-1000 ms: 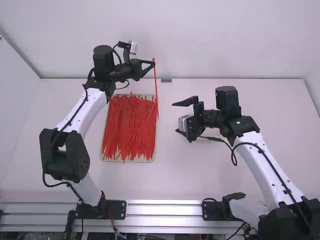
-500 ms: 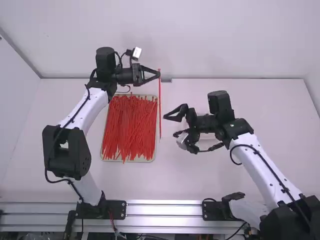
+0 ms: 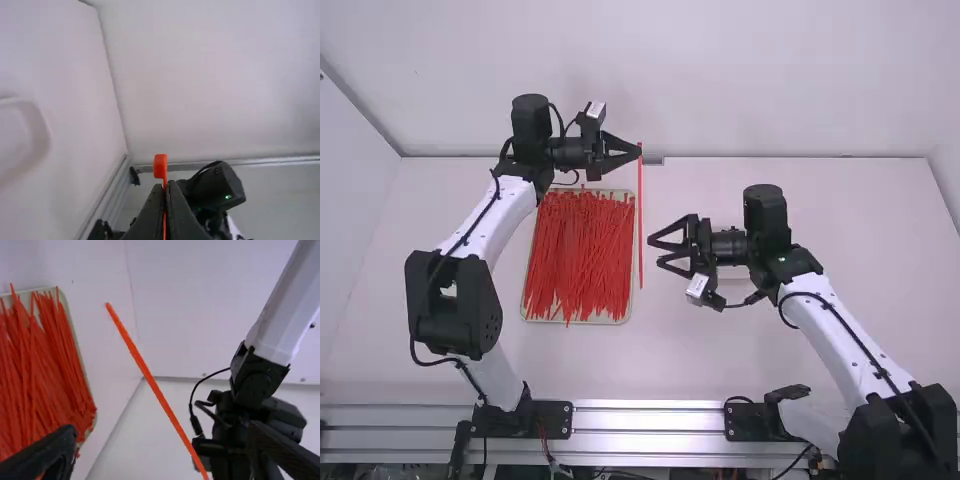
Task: Fasten the cable tie
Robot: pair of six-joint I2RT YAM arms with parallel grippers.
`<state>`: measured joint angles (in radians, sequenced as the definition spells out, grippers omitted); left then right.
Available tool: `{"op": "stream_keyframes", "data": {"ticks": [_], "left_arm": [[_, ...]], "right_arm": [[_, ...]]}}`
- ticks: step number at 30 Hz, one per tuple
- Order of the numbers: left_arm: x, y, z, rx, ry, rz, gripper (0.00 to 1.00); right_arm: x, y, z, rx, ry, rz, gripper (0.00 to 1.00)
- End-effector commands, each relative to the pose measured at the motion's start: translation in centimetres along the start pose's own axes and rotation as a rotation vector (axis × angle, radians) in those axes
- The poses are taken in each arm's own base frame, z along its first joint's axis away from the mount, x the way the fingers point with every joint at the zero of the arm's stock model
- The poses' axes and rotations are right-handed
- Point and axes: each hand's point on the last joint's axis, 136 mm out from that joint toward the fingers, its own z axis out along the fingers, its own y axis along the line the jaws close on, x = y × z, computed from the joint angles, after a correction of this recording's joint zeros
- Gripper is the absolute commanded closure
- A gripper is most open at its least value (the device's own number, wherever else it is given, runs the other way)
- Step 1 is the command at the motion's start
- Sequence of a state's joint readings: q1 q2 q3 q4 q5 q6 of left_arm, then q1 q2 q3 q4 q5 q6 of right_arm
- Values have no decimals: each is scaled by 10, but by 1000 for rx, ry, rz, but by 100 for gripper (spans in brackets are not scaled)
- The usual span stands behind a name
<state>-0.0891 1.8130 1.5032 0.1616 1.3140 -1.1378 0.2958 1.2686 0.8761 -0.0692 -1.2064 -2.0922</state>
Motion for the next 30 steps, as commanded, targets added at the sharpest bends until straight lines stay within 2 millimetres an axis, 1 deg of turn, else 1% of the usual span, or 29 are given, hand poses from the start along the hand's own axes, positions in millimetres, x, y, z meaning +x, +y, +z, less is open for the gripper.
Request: {"op": "stream_keyframes", "data": {"ticks": [1, 3, 5, 6, 7, 8, 9, 10, 12, 15, 16, 20, 23, 27, 30], "left_arm": [[2, 2, 4, -2, 3, -65, 98], [2, 2, 8, -6, -1, -63, 98], [4, 1, 12, -5, 7, -63, 98], [5, 1, 12, -5, 9, -63, 98], [4, 1, 12, -5, 6, -61, 98], [4, 1, 12, -4, 6, -58, 98], [4, 1, 12, -4, 7, -56, 98], [4, 1, 12, -5, 6, -56, 98], [4, 1, 12, -5, 7, -57, 98], [7, 2, 14, -4, 16, -62, 98], [10, 2, 18, -3, 27, -55, 98], [20, 3, 30, -2, 56, -44, 98], [23, 2, 34, 0, 65, -27, 98], [16, 5, 31, -11, 35, -26, 98], [15, 5, 29, -12, 31, -30, 98]], "right_arm": [[-12, 0, 1, 38, -67, -3, 26], [-14, 0, 4, 44, -74, -23, 30], [-15, 2, 6, 46, -75, -40, 31], [-16, 3, 7, 47, -76, -48, 33], [-16, 4, 8, 47, -75, -52, 38], [-15, 4, 7, 47, -73, -53, 41], [-15, 4, 7, 47, -71, -52, 41], [-14, 4, 6, 47, -70, -49, 49], [-14, 4, 4, 52, -70, -47, 53], [-11, 4, 1, 52, -59, -45, 55], [-10, 4, 1, 52, -57, -46, 59], [-11, 5, 2, 51, -61, -46, 61], [-10, 5, 1, 51, -55, -44, 63], [-10, 5, 1, 51, -57, -42, 63], [-11, 5, 1, 51, -58, -41, 66]]}}
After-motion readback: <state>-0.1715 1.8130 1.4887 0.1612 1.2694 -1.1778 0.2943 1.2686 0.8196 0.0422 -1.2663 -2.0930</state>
